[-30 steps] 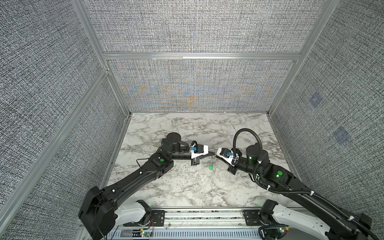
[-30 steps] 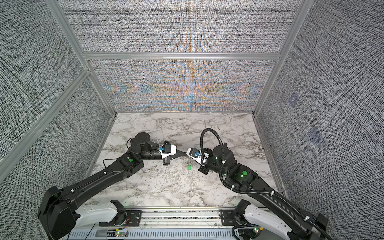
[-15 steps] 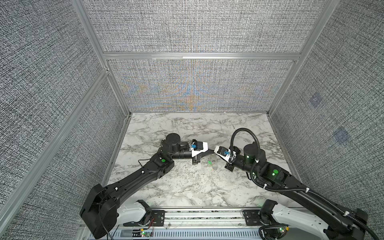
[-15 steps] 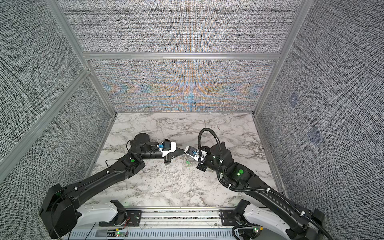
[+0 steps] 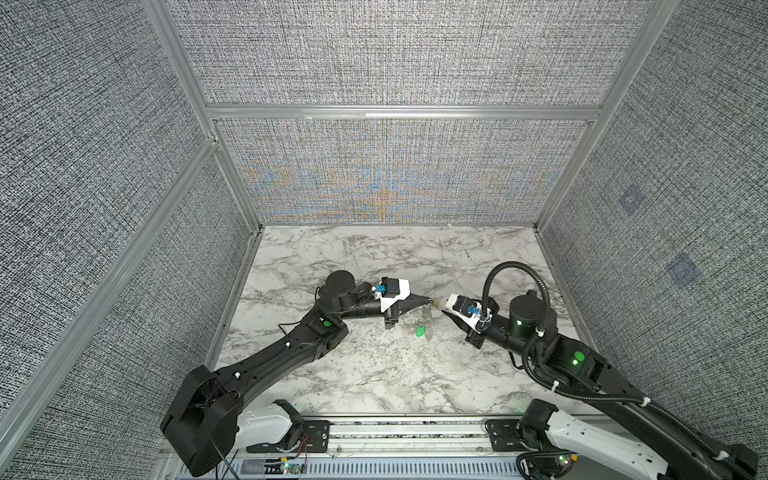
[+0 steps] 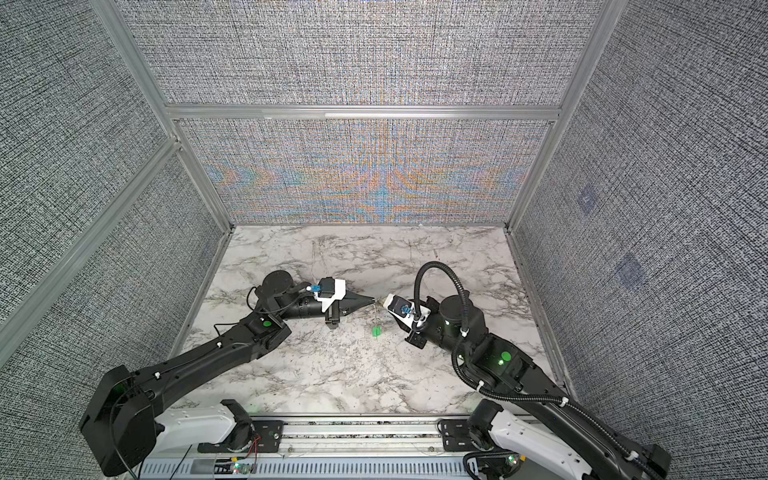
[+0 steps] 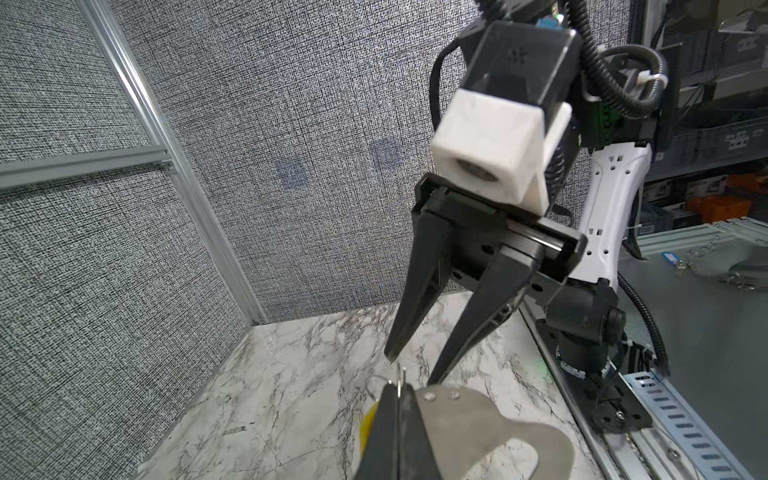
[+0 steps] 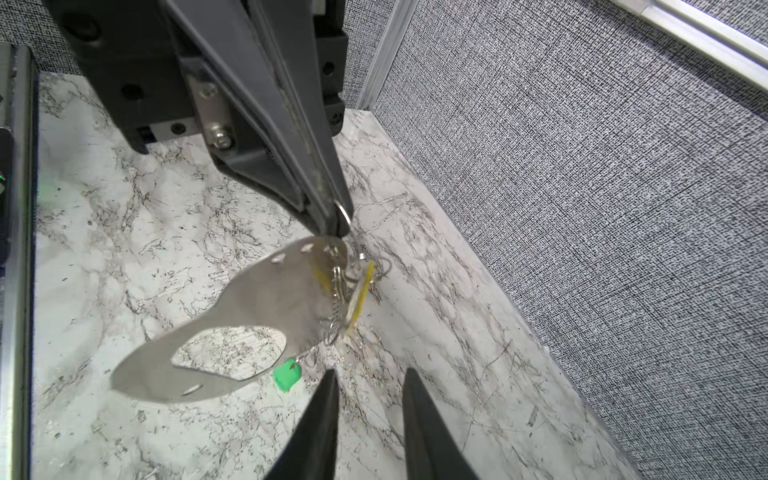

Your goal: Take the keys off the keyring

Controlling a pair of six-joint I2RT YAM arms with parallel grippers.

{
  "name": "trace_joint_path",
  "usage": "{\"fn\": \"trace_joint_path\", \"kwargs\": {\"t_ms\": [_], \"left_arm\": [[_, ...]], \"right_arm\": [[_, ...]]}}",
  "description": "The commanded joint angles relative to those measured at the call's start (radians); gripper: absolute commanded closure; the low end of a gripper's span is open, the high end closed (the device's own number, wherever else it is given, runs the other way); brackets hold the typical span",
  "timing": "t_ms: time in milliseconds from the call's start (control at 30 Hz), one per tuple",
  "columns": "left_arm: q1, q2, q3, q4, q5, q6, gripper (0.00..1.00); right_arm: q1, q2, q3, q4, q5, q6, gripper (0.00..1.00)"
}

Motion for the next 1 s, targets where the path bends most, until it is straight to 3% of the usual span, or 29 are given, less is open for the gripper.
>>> {"fn": "trace_joint_path", "kwargs": {"t_ms": [0, 233, 367, 967], "left_arm": [[0.001, -0.002, -0.005, 0.081, 0.027, -0.044, 1.00], [0.002, -0.003, -0.011, 0.095, 0.047, -0.060, 1.00], [0.001, -0.010, -0.016, 0.093, 0.047, -0.057, 1.00], [0.001, -0.028, -0.018, 0.028, 0.088, -0.012, 1.00]], "right_arm": [[-0.001, -0.006, 0.038, -0.028, -0.049, 0.033, 0.73], [-0.004, 0.059, 0.111, -0.004, -0.180, 0.041, 0.83], [-0.004, 0.088, 0.121, -0.010, -0.197, 0.047, 0.87], [-0.028, 0.108, 0.115, 0.023, -0.229, 0.066, 0.87]]}}
